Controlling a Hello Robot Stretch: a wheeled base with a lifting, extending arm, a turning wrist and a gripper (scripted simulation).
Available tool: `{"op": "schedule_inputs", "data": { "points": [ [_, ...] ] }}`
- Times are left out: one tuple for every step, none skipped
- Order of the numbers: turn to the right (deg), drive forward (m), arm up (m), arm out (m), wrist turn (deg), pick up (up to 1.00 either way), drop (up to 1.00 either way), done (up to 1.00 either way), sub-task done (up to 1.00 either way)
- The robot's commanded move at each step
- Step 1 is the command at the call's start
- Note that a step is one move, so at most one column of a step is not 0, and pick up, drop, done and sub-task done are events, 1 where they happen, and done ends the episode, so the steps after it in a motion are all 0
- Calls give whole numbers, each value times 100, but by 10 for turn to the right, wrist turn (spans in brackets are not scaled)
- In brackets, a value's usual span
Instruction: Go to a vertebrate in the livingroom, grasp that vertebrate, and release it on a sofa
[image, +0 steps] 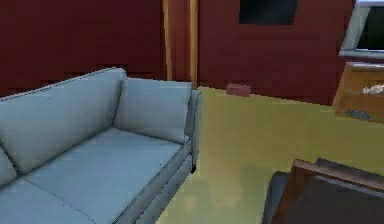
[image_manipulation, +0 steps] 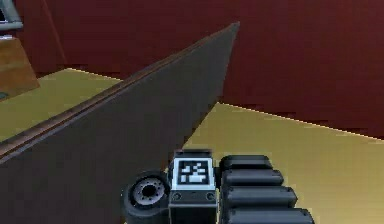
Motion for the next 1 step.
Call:
{"op": "schedule_inputs", "data": {
  "points": [
    [450,0,0,0,0,0,0,0,0]
  ]
}}
